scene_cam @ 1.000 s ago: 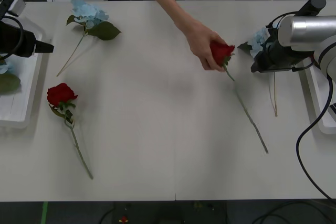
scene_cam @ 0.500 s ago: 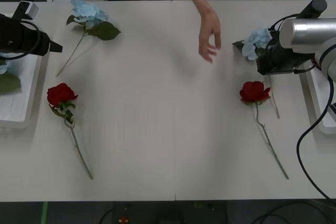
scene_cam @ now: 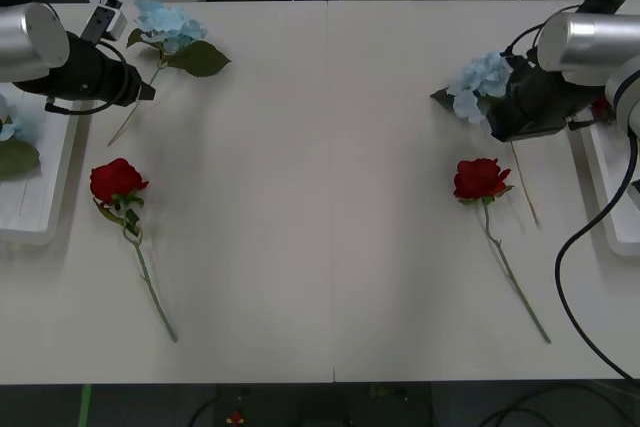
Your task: Put the red flowers into the right box and the blue flowers into the left box
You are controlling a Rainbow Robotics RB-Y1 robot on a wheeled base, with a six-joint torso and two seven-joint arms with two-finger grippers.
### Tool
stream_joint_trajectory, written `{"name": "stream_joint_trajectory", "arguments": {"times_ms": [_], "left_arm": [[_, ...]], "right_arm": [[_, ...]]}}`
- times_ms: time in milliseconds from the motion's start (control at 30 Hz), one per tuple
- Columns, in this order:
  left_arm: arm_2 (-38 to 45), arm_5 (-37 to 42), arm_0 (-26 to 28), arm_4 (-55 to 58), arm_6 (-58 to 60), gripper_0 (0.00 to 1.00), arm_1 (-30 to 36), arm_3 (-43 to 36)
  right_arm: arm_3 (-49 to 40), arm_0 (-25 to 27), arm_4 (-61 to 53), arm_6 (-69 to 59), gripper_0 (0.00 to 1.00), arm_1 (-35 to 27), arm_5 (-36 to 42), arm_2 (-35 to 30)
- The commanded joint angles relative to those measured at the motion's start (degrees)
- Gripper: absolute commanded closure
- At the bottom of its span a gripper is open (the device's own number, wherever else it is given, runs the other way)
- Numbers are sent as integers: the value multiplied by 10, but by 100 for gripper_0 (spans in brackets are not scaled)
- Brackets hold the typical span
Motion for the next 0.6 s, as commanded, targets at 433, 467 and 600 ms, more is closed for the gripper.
{"name": "stream_joint_trajectory", "arguments": {"times_ms": [433, 467, 600], "left_arm": [[4, -96, -28, -21, 31, 0, -35, 86], [5, -100, -28, -20, 31, 0, -36, 92], [13, -110, -28, -23, 30, 0, -35, 114]], "right_arm": [[-191, -50, -340, 127, 100, -97, 108, -2], [-207, -48, -352, 128, 100, -96, 104, -1], [-283, -44, -404, 132, 100, -91, 69, 22]]}}
